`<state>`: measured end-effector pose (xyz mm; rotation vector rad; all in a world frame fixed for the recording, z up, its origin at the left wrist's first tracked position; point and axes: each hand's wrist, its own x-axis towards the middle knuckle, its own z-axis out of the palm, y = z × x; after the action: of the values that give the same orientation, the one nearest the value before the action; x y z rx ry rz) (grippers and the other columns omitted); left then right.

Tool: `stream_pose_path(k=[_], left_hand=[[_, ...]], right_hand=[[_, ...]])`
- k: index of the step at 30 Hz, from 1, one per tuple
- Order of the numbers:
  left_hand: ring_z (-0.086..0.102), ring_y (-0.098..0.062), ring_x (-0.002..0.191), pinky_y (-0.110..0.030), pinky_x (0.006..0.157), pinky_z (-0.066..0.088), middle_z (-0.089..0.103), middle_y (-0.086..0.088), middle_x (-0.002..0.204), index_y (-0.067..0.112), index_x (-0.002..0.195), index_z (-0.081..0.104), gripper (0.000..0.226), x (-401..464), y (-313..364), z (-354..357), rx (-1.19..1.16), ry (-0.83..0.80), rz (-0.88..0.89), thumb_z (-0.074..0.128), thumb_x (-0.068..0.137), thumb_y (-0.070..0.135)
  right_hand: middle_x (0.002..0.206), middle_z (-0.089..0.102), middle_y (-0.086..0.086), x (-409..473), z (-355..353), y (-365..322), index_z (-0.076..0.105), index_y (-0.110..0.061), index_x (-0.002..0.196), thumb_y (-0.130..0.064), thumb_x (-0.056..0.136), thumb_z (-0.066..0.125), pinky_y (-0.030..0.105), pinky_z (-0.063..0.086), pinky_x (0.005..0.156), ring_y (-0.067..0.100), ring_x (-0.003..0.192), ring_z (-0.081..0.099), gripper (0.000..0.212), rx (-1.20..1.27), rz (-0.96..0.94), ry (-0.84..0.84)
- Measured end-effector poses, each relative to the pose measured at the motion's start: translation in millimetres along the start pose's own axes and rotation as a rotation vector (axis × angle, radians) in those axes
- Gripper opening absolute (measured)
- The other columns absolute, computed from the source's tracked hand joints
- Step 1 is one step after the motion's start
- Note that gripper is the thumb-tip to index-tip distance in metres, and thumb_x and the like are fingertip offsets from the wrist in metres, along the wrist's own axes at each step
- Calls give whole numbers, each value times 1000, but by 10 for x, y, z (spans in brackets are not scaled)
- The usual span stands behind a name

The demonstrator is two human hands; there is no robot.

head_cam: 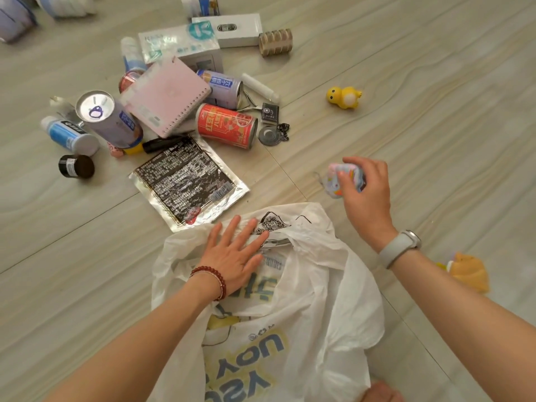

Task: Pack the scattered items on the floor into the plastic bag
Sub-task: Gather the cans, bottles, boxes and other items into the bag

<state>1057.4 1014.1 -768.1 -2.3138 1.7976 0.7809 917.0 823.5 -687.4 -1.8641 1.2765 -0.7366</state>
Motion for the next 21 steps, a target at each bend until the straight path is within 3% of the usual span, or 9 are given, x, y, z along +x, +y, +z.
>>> stream_pose_path(k=[4,6,9,11,12,14,16,19,21], left_hand=[[-16,-18,142,-45,114,-4,-16,18,149,49,138,-9,72,-3,-39,-58,-13,-20,43,-24,70,66],[4,-19,145,-45,112,10,9,15,154,44,141,15,73,-17,-99,-112,-77,8,58,-11,75,59],[45,-22,129,-44,103,39,57,-2,131,21,128,51,61,-82,-202,-291,-398,245,5,16,85,45],[65,-27,101,-42,84,54,70,-10,105,8,110,64,41,-140,-249,-376,-324,531,22,34,88,26],[67,-27,92,-38,77,55,72,-10,98,7,103,66,34,-141,-270,-419,-266,636,4,39,88,20],[65,-28,97,-36,78,52,68,-11,107,8,108,63,29,-77,-325,-525,-248,651,-117,45,90,20],[46,-27,126,-40,98,42,49,-9,137,14,131,46,44,61,-433,-535,-270,449,-321,47,91,35],[9,-22,144,-44,114,19,12,1,156,26,145,16,70,208,-578,-474,-143,111,-396,43,87,56],[7,-21,145,-43,114,17,11,4,156,29,144,17,68,241,-596,-425,-113,107,-395,43,87,56]], right_hand=[[95,51,-18,-199,84,-465,59,-20,101,-16,84,51,8,39,79,-8,85,52,20,190,-190,-197],[93,56,-19,-334,105,-532,58,-29,97,-20,81,52,11,42,77,-5,82,54,19,209,-189,-419],[97,63,-16,-531,142,-353,65,-19,102,-27,80,49,14,43,86,-5,90,55,28,-28,-257,-775],[116,64,-2,-620,198,-138,62,-17,115,-39,81,39,32,38,105,14,115,53,46,-315,-441,-873],[131,56,1,-645,221,-52,53,-20,126,-46,81,31,39,26,113,21,128,43,56,-446,-493,-898],[154,18,-6,-640,259,56,21,-30,143,-65,81,11,43,-3,115,17,144,9,72,-652,-478,-965],[151,-14,-15,-624,312,127,-5,-38,143,-68,69,-10,47,-11,115,14,143,-15,81,-781,-445,-1070],[153,-19,-10,-606,426,219,-12,-41,141,-59,86,1,51,-8,116,20,142,-20,59,-908,-384,-1138],[155,-18,-6,-621,499,300,-12,-40,141,-56,90,4,52,-8,114,23,142,-21,56,-960,-375,-1137]])
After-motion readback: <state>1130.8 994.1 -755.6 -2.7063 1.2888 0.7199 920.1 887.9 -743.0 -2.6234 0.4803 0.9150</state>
